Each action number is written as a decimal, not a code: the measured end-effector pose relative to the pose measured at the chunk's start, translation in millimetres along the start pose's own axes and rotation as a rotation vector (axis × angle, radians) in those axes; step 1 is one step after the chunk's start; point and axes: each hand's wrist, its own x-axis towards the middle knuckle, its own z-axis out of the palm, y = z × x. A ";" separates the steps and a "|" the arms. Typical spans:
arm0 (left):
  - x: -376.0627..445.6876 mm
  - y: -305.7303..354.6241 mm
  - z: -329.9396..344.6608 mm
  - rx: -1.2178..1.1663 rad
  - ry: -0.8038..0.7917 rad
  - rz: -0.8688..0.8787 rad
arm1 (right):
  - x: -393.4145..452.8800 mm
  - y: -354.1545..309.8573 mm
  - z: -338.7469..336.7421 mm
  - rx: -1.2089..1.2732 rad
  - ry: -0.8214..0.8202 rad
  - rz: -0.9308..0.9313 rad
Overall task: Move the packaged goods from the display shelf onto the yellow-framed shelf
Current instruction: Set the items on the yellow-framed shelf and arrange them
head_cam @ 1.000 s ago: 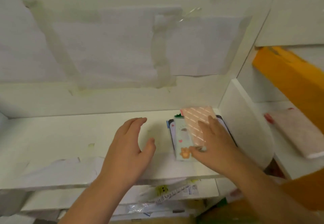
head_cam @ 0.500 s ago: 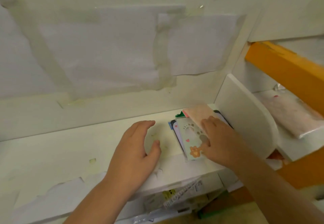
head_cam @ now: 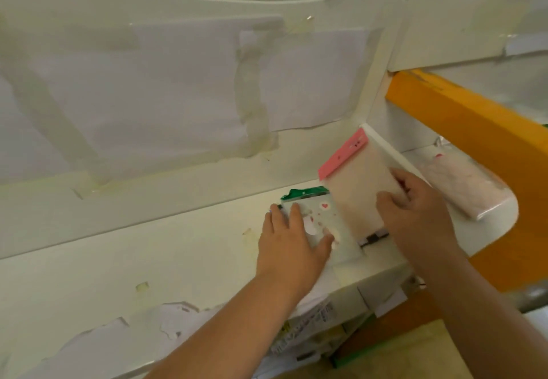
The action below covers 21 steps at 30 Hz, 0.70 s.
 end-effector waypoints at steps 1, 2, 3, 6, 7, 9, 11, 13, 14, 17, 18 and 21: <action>3.2 5.4 5.3 0.047 -0.026 -0.013 | -0.8 0.9 -0.9 0.120 -0.022 0.078; 5.1 8.5 9.7 0.083 -0.037 -0.013 | -1.9 2.5 -1.7 0.258 -0.049 0.164; 6.1 10.1 12.0 0.104 -0.038 -0.008 | -3.2 2.8 -2.1 0.399 -0.073 0.249; 7.3 6.6 10.4 0.078 -0.017 0.007 | -6.1 9.0 -0.9 0.638 -0.117 0.384; 6.4 4.2 7.5 0.057 -0.007 0.000 | -7.4 10.1 -0.2 0.661 -0.117 0.399; 4.6 -0.5 0.2 -0.031 0.036 -0.018 | -10.0 8.7 0.6 0.694 -0.117 0.420; 4.8 -7.9 -4.5 -0.123 0.044 -0.056 | -12.1 7.0 1.0 0.724 -0.125 0.444; 8.2 -14.5 -12.2 -0.262 -0.008 -0.125 | -13.7 5.9 1.0 0.767 -0.144 0.455; 11.0 -17.8 -15.9 -0.366 -0.025 -0.161 | -14.9 4.0 1.0 0.796 -0.158 0.454; 11.1 -24.9 -25.9 -0.608 -0.063 -0.240 | -22.0 -1.0 1.1 0.907 -0.190 0.474; 10.2 -28.2 -26.8 -0.671 -0.065 -0.260 | -25.5 -2.4 1.3 0.947 -0.197 0.490; 2.6 -35.9 -29.8 -0.851 -0.044 -0.290 | -37.6 -5.6 2.2 1.054 -0.164 0.568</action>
